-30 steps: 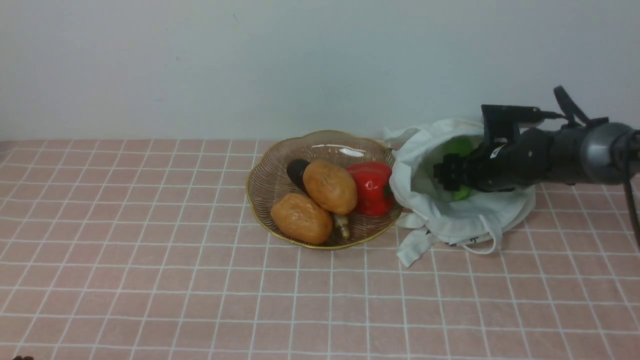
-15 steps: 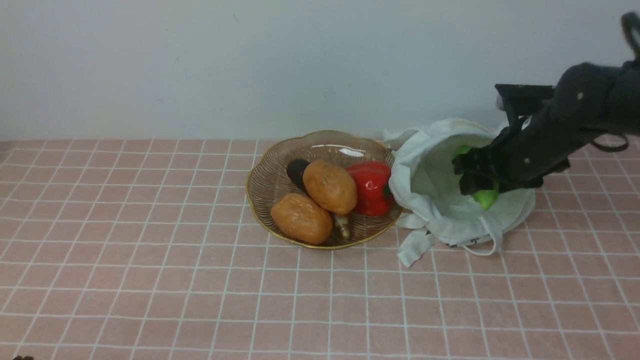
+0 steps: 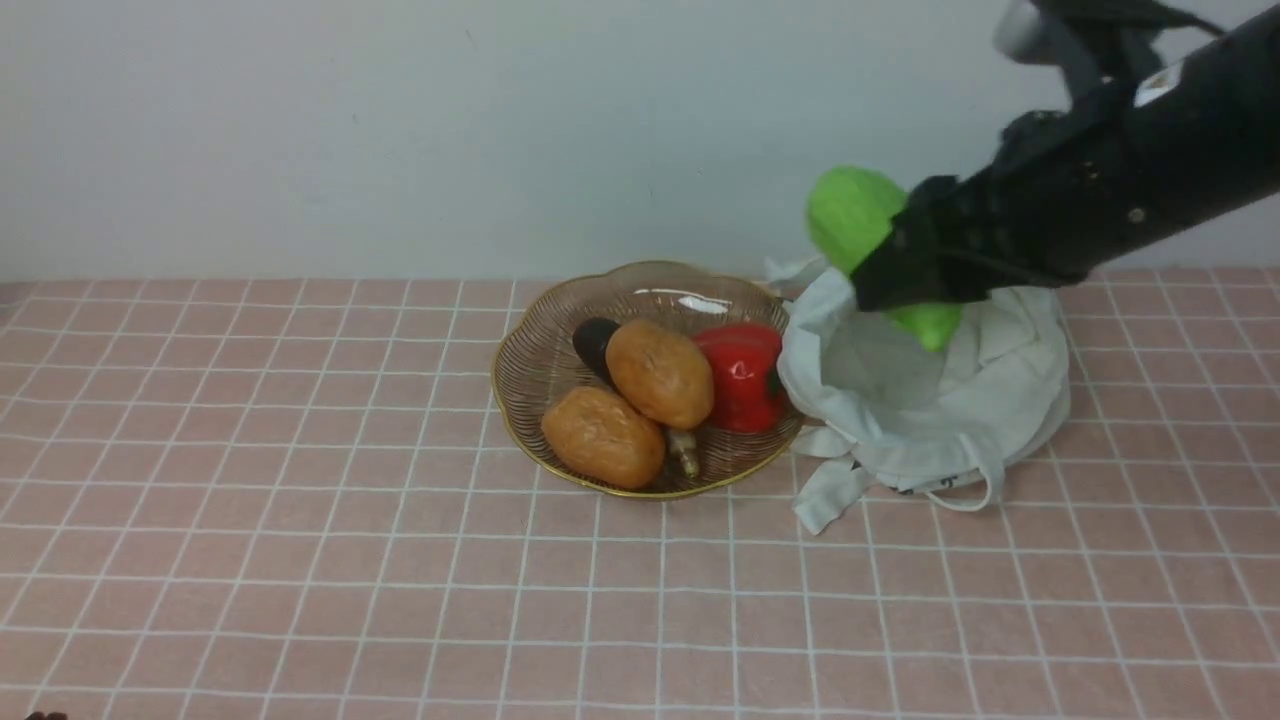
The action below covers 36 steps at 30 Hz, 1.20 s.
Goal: Take vegetables from bag on pink coffee tablecloth place on plate.
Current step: 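Take the green vegetable out of the bag and place it on the plate with the right gripper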
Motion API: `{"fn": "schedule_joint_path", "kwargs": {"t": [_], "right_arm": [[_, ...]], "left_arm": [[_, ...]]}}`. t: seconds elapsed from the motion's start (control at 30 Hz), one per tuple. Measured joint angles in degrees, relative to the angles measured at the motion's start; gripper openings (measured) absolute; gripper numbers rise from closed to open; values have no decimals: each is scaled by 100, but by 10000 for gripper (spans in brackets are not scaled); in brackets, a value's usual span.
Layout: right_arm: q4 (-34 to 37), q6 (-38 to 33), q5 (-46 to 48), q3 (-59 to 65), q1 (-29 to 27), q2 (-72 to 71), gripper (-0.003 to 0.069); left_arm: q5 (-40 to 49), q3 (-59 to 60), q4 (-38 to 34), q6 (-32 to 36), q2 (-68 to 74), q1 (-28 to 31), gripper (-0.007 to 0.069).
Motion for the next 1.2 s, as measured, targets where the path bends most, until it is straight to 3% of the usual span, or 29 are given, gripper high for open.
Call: {"fn": "schedule_joint_path", "kwargs": {"t": [0.2, 0.47, 0.73, 1.0, 1.2], "right_arm": [[-52, -135, 100, 0, 744, 698, 374], [-232, 312, 302, 10, 855, 1560, 374], [-321, 341, -1045, 10, 855, 2014, 374], [-321, 223, -2992, 10, 855, 2347, 374], [-321, 205, -3583, 10, 855, 2665, 374]], "left_arm": [[0, 0, 0, 0, 0, 0, -4], [0, 0, 0, 0, 0, 0, -4], [0, 0, 0, 0, 0, 0, -4], [0, 0, 0, 0, 0, 0, -4], [0, 0, 0, 0, 0, 0, -4]]}}
